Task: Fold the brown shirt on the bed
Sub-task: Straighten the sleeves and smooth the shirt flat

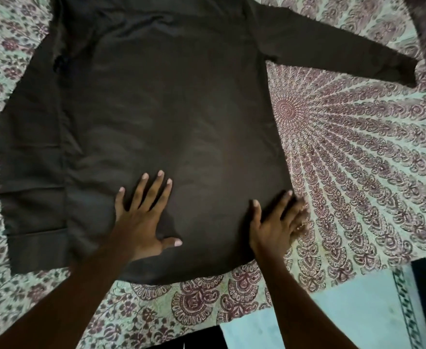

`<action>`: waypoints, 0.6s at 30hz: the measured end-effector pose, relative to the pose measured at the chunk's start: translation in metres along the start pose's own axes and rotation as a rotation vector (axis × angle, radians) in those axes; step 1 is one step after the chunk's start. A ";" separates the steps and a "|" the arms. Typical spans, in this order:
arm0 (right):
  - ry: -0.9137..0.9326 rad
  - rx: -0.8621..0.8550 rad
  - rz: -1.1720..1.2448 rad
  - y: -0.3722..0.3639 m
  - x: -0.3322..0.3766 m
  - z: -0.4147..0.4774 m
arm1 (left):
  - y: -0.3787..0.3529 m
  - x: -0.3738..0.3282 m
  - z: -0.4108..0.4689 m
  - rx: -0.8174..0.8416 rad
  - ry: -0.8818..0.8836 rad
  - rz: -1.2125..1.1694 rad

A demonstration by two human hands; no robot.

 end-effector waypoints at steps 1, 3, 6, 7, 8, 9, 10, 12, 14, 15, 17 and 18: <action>0.083 -0.034 -0.007 0.003 0.022 -0.002 | -0.002 0.002 -0.011 -0.034 0.006 0.013; 0.365 -0.099 0.022 0.003 0.079 -0.012 | -0.006 0.017 -0.031 -0.103 0.021 0.032; 0.812 -0.024 -0.033 -0.016 0.137 -0.047 | -0.015 0.045 -0.065 -0.135 0.090 0.050; 0.900 -0.015 -0.113 -0.024 0.139 -0.059 | -0.019 0.053 -0.076 -0.129 0.113 0.042; 0.964 -0.008 -0.191 -0.033 0.134 -0.071 | -0.021 0.059 -0.086 -0.115 0.122 0.031; 1.039 0.004 -0.249 -0.038 0.125 -0.083 | -0.023 0.063 -0.093 -0.105 0.113 0.021; 1.156 0.012 -0.293 -0.041 0.116 -0.096 | -0.024 0.065 -0.100 -0.104 0.102 0.014; 1.426 0.006 -0.339 -0.039 0.104 -0.116 | -0.022 0.068 -0.109 -0.117 0.112 0.019; 1.442 -0.062 -0.306 -0.028 0.115 -0.112 | -0.018 0.072 -0.116 -0.160 0.197 0.039; 1.333 -0.092 -0.275 -0.023 0.128 -0.101 | -0.017 0.078 -0.121 -0.184 0.263 0.048; 1.103 -0.068 -0.252 -0.024 0.155 -0.085 | -0.016 0.089 -0.131 -0.202 0.356 0.059; 1.133 -0.051 -0.271 -0.029 0.167 -0.088 | -0.016 0.093 -0.135 -0.209 0.364 0.063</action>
Point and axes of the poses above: each hand's wrist, its own z-axis towards the middle knuckle, its own y-axis out of the back of the hand, x = y × z, the point moved 5 cm from there along z, towards the middle knuckle, and after that the axes turned 8 degrees about -z, right-handed, at the moved point
